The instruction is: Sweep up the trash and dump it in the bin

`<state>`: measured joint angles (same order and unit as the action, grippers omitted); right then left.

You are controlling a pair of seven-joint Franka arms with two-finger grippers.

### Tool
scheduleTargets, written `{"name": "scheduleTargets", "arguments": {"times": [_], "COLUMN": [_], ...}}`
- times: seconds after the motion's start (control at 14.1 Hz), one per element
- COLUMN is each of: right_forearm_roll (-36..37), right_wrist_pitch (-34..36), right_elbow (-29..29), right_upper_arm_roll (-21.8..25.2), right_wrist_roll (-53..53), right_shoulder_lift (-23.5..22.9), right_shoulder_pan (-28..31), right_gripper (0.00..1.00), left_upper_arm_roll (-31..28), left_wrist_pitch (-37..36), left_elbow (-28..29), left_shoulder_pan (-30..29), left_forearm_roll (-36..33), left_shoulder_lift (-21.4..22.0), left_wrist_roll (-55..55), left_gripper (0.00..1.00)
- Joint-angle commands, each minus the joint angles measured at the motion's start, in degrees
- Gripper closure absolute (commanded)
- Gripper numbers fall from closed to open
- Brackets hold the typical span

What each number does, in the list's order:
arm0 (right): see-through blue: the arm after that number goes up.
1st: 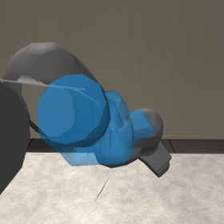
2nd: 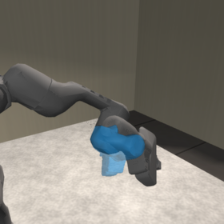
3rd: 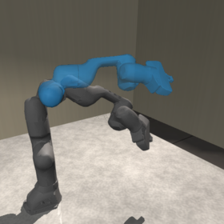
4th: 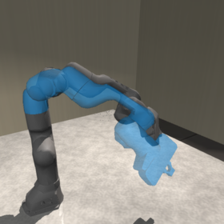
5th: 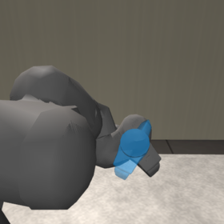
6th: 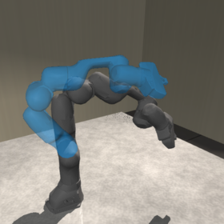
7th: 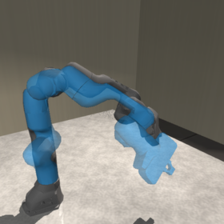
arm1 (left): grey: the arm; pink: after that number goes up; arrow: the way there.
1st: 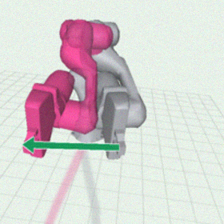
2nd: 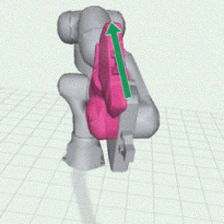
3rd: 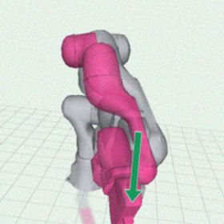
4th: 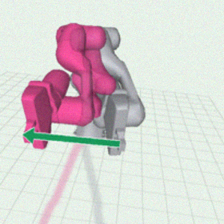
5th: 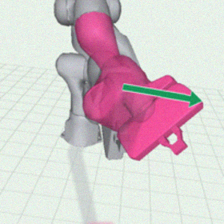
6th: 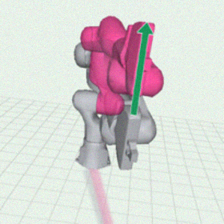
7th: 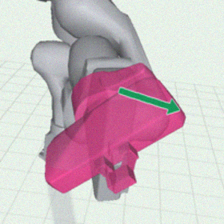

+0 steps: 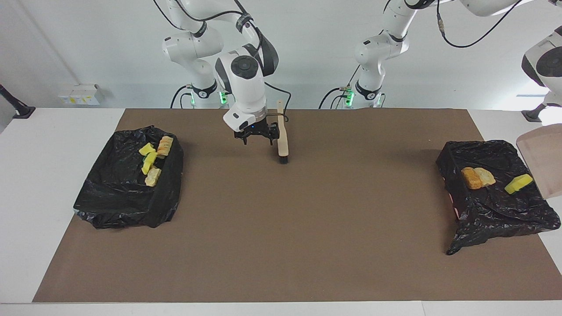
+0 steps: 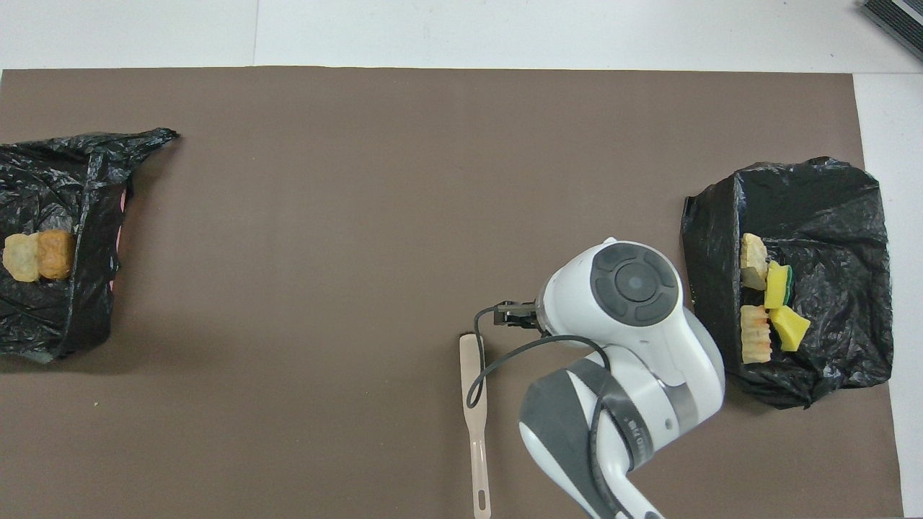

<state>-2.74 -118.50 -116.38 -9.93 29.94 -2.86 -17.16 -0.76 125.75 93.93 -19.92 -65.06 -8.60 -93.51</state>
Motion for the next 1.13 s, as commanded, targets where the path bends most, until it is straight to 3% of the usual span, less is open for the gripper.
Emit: {"name": "scheduleTargets", "arguments": {"times": [0.0,0.14,0.43,0.57,0.78,1.06], "right_forearm_roll": [4.0,9.7,10.7,10.7,9.5,9.2], "right_wrist_pitch": [-5.1,-5.7,-4.6,-0.6,9.6,15.2], "right_elbow": [1.6,2.0,6.2,11.1,19.0,20.5], "right_upper_arm_roll": [-0.5,-0.7,-0.4,-0.5,0.0,0.2], "right_wrist_roll": [-2.2,-2.2,-2.3,-3.0,-3.2,-4.5], "right_shoulder_lift": [-1.8,-2.1,-1.4,-1.2,0.1,4.7], "right_shoulder_pan": [3.8,4.8,7.0,9.6,11.2,14.3], "right_gripper": [0.0,0.0,0.0,0.0,0.0,0.0], "left_upper_arm_roll": [-0.6,-0.5,0.1,0.1,0.1,0.1], "left_wrist_pitch": [-6.6,-11.1,-13.5,-16.0,-23.3,-32.5], "left_elbow": [2.9,2.9,3.1,3.5,2.9,2.9], "left_shoulder_pan": [4.6,8.1,10.8,12.2,16.5,19.9], "left_forearm_roll": [-2.6,-6.4,-5.8,-5.0,2.5,11.8], "left_shoulder_lift": [4.5,5.3,5.4,5.7,5.6,5.9], "left_wrist_roll": [3.6,4.8,7.4,7.6,14.3,26.5], "left_gripper": [1.0,1.0,1.0,1.0,1.0,1.0]}}
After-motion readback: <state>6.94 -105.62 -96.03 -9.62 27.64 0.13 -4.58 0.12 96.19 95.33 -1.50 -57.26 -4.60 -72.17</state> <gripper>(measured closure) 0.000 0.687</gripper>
